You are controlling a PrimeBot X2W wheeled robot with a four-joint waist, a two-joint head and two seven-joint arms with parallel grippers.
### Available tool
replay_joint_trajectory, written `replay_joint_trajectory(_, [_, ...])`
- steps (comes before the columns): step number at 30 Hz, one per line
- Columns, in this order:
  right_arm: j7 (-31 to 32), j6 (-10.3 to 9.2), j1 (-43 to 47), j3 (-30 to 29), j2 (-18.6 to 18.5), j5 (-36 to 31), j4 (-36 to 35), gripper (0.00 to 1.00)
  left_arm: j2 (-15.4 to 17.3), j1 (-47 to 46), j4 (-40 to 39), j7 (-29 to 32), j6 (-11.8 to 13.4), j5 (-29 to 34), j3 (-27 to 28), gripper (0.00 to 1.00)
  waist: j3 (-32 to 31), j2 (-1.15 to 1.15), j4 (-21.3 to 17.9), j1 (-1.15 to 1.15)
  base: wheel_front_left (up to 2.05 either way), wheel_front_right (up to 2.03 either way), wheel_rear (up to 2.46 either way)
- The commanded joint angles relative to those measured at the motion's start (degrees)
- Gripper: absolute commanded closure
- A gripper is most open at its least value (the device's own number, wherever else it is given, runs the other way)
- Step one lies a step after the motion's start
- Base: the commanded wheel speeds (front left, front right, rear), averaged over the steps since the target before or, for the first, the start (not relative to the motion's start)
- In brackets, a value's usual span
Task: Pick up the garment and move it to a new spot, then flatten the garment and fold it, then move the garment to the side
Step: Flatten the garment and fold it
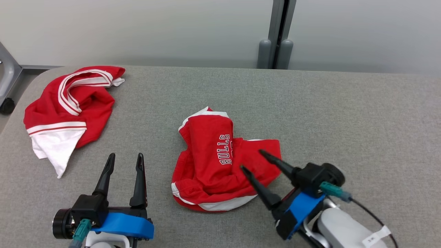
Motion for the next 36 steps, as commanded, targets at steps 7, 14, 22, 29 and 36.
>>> replay_joint_trajectory(7, [-0.2,0.02,2.9,-14.2,-3.5,-3.2,-1.3,0.00,0.0,1.1,-0.2,-0.2,-0.3,0.6,0.3,0.00,-0.7,0.01,0.0,0.00,0.00,0.00,0.00])
replay_joint_trajectory(14, [1.3,0.02,-1.9,-18.8,-3.8,-5.2,3.7,0.00,0.0,0.8,-0.4,-0.2,-0.5,0.8,-0.1,0.00,-0.4,0.01,1.2,0.00,0.00,0.00,0.00])
replay_joint_trajectory(22, [7.1,0.01,-8.7,-18.5,-2.7,-5.8,12.9,0.00,0.0,-0.3,-0.8,-0.2,-0.6,0.8,-0.5,0.00,1.5,0.01,3.4,0.00,0.00,0.00,0.00])
replay_joint_trajectory(29, [10.7,0.01,-12.7,-15.4,-1.1,-4.1,21.9,0.00,0.0,-2.1,-0.7,-0.2,-0.3,-0.2,-1.6,0.00,4.2,0.01,5.4,0.00,0.00,0.00,0.00])
replay_joint_trajectory(36, [12.2,0.01,-14.0,-12.7,1.1,-1.3,29.1,0.00,0.0,-3.0,-0.3,-0.2,0.1,-1.0,-2.3,0.00,5.3,0.01,6.7,0.00,0.00,0.00,0.00])
